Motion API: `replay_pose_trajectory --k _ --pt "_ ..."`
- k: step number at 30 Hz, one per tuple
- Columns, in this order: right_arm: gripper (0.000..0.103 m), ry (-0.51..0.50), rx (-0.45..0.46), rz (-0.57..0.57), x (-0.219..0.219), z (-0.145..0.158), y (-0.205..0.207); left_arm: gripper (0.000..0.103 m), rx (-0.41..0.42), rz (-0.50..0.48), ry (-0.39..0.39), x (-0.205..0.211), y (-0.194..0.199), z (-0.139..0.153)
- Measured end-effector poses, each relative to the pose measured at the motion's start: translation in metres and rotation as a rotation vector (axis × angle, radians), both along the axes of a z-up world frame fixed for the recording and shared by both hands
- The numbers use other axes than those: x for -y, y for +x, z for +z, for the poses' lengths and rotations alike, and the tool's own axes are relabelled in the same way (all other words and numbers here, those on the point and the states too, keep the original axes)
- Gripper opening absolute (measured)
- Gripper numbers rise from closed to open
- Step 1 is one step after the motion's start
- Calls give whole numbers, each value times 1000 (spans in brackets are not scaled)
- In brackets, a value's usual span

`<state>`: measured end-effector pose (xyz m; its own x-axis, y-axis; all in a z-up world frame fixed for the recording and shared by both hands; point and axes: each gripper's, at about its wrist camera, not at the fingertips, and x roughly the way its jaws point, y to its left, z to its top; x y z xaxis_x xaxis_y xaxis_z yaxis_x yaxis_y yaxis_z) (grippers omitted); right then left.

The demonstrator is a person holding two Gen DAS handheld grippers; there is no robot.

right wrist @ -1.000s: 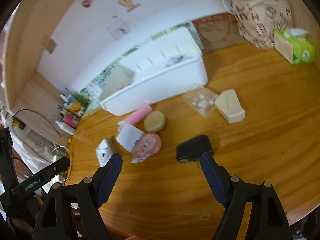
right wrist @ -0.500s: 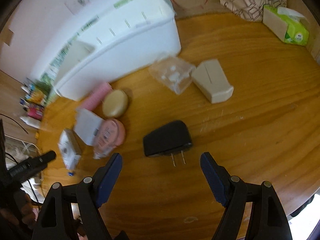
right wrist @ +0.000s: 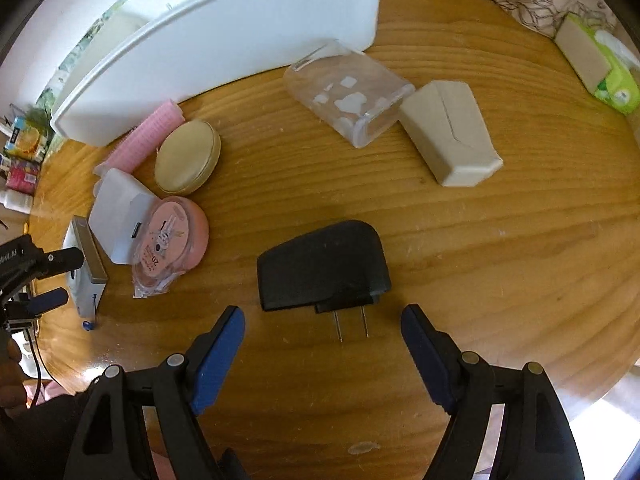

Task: Organize rigid objects
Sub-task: 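Grasp the white photo device with left gripper while right grasps black plug adapter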

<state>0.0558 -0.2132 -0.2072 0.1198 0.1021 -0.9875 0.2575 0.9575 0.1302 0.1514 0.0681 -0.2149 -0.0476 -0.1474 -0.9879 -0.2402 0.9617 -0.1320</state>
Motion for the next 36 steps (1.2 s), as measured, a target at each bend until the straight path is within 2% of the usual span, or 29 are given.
replay_pose_trajectory --k 7,11,14,17,28,36 --pt "80 -15 -18 40 -8 1 10 83 -36 60 -39 -6 5 -9" --pt "73 -31 -20 50 -8 3 16 81 -47 88 -53 -13 11 -17" --pt "66 -48 -25 59 -8 4 21 74 -33 98 -64 -16 7 -16" --pt "64 -51 -30 73 -10 2 29 65 -21 115 -96 -19 9 -16" --pt "63 -39 -53 118 -28 1 41 64 -19 161 -141 -44 -4 -10" --pt "63 -53 1 171 -35 21 38 63 -4 200 -143 -63 -15 -2"
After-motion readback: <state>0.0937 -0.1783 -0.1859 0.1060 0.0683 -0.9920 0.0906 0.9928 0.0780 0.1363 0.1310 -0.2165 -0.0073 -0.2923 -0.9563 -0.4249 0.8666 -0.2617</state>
